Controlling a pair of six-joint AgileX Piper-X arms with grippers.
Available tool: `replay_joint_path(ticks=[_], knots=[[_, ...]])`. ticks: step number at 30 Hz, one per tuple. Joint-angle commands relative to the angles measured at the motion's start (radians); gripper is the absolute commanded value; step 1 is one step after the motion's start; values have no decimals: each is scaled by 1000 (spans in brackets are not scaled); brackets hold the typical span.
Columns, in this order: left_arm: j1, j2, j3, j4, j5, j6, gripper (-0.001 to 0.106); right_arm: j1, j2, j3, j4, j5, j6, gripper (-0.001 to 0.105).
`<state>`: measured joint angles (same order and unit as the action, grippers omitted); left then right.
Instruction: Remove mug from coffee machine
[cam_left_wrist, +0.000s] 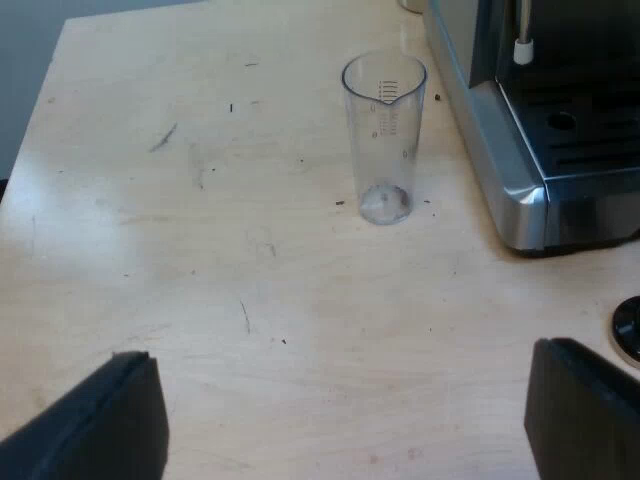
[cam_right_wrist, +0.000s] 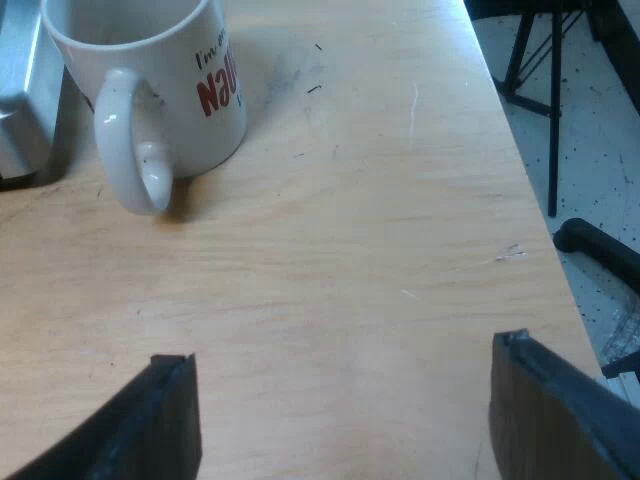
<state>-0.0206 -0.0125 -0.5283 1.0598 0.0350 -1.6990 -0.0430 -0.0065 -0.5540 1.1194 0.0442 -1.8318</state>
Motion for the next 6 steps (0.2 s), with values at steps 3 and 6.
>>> replay_joint_path(ticks=[3, 6], knots=[[3, -42, -1, -12, 6, -3, 87, -3, -46, -11, 0, -4, -2, 63], [3, -42, -1, -12, 6, -3, 87, -3, -46, -11, 0, -4, -2, 63]])
